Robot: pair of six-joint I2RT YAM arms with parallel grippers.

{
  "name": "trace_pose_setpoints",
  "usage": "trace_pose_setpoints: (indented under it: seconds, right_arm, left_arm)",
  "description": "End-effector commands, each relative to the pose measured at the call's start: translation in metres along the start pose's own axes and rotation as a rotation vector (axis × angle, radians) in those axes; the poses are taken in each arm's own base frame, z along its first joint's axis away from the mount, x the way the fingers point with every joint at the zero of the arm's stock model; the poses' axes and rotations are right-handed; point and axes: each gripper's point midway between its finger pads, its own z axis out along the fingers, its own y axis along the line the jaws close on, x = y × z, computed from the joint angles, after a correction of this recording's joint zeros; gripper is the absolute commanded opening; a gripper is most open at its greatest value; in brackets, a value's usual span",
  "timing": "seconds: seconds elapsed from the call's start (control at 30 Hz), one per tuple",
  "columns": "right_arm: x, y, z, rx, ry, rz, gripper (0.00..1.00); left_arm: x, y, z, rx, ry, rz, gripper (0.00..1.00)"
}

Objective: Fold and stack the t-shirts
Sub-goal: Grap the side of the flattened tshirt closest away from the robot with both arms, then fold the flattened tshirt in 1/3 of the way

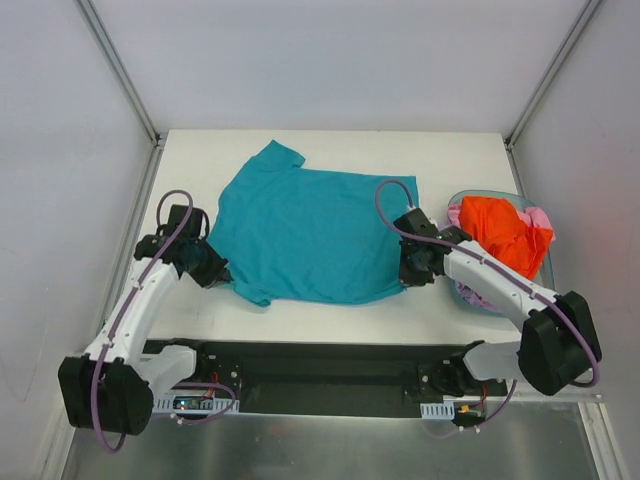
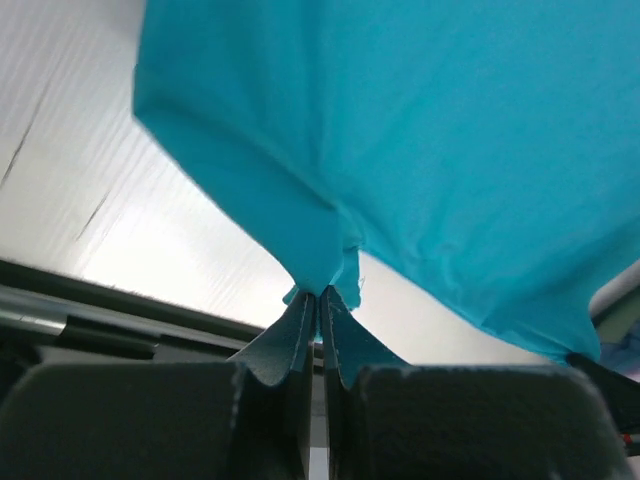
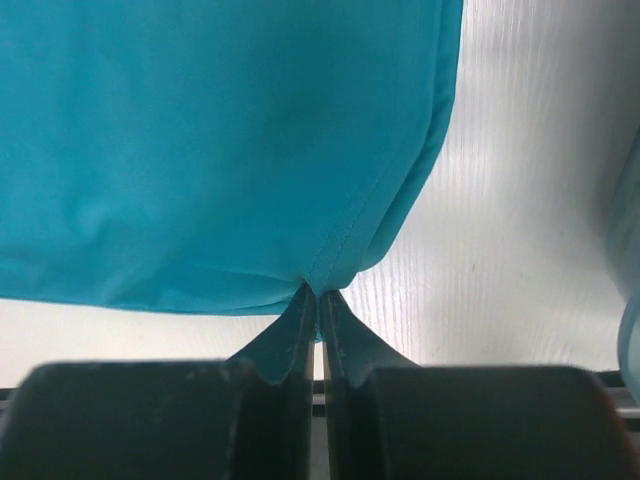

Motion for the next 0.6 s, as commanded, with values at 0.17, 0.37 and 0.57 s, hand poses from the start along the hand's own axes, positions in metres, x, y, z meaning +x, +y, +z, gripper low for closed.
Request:
trace_pose_setpoints:
  seconds: [0.17, 0.37, 0.57]
  right_arm:
    - [-0.066, -0.001, -0.011, 0.035, -0.023, -0.017, 0.04]
    - [-0.107, 0.004, -0.014, 0.026, -0.019, -0.038, 0.04]
    - [-0.136, 0.001, -0.003, 0.028, -0.017, -0.02, 0.04]
  left_arm:
    - [-0.06, -0.082, 0.008, 0.09, -0.036, 0.092, 0.0]
    - [-0.099, -0.115, 0.018, 0.073, -0.083, 0.107, 0.0]
    - [-0.125, -0.128, 0.03, 0.028, -0.128, 0.123, 0.0]
